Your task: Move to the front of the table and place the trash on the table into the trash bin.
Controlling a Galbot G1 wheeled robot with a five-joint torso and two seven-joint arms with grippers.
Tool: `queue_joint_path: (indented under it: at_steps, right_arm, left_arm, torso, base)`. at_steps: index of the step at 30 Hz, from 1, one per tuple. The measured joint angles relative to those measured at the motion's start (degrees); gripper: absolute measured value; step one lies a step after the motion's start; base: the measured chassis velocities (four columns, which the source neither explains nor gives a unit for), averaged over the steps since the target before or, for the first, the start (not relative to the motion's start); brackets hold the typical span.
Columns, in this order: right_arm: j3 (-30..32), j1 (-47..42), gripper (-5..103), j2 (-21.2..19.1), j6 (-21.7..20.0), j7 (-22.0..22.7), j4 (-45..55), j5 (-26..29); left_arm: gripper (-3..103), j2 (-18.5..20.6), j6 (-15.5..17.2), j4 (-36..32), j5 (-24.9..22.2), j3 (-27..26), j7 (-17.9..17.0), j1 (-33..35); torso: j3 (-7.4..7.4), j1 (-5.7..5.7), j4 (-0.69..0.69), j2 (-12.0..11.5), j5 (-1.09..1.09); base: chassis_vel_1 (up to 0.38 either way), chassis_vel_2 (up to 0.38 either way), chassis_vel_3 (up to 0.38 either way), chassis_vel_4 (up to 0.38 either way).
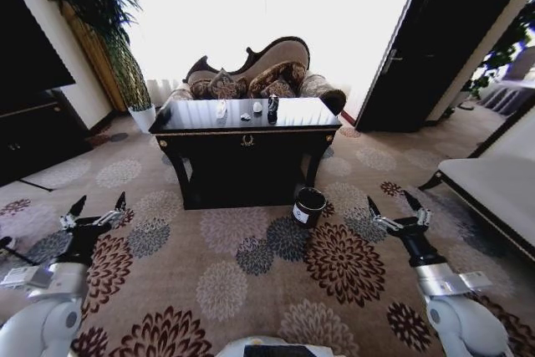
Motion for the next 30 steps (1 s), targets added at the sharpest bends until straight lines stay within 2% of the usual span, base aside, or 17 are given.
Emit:
queue_joint_path:
  at_steps: [15,16,18,20,30]
  right_arm:
    - [0.01,0.06,100,0.13,0.07,-0.06,0.31,0.3]
    - [0.02,0.14,100,0.09,0.07,-0.08,0.31,0.4]
    - [0.02,0.18,100,0.08,0.07,-0.09,0.35,0.47]
    - [0.07,0.18,100,0.08,0.01,-0.09,0.59,0.64]
    - [0.64,0.07,100,-0.04,-0.34,-0.09,1.55,1.04]
  left_arm:
    - [100,-0.47,-0.28,0.05,0.71,0.25,0.78,-0.08]
    - [100,-0.6,-0.4,0.06,0.82,0.26,0.92,-0.07]
    - [100,-0.61,-0.44,0.01,0.81,0.16,0.95,-0.06]
    - [100,-0.54,-0.45,-0.15,0.69,-0.08,1.02,-0.07]
    - [100,-0.45,-0.53,-1.01,0.23,-0.87,1.26,0.1]
  torso:
    - [0.02,0.06,-0.02,-0.03,-0.02]
    - [0.01,0.04,0.03,-0.02,-0.01]
    - [0.01,0.02,0.04,-0.02,0.05]
    - [0.01,0.03,-0.01,-0.02,-0.02]
    - [0.01,0.0,0.0,-0.01,0.01]
  base:
    - [-0.32,0.326,0.318,-0.325]
    - [-0.259,0.344,0.354,-0.289]
    - [-0.259,0.321,0.314,-0.289]
    - [-0.267,0.261,0.235,-0.251]
    - [-0.298,0.288,0.292,-0.295]
